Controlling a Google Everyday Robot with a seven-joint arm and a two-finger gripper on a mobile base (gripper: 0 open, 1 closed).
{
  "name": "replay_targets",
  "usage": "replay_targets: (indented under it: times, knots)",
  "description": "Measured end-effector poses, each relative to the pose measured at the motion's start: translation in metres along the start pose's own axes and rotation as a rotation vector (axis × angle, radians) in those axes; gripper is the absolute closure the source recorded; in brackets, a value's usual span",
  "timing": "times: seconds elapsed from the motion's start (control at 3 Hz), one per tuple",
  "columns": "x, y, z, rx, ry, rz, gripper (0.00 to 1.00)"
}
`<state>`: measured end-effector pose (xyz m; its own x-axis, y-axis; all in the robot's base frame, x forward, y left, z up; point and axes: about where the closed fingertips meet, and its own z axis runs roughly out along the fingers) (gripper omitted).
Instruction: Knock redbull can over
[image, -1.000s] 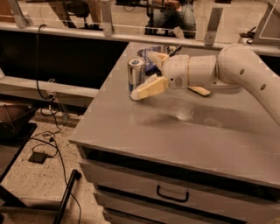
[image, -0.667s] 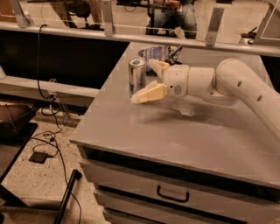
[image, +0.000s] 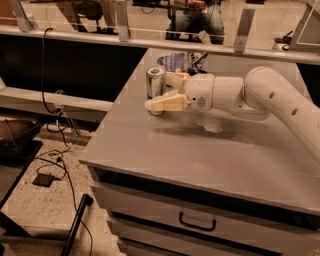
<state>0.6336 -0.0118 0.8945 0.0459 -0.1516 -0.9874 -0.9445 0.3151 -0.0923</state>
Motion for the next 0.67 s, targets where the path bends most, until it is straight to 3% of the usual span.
replay_targets:
  times: [0.33, 0.67]
  knots:
    - [-0.0008, 0.0017, 0.0029, -0.006, -0.001, -0.001, 0.57]
    - [-0.0013, 0.0028, 0.0049, -0.009, -0.001, -0.001, 0.8]
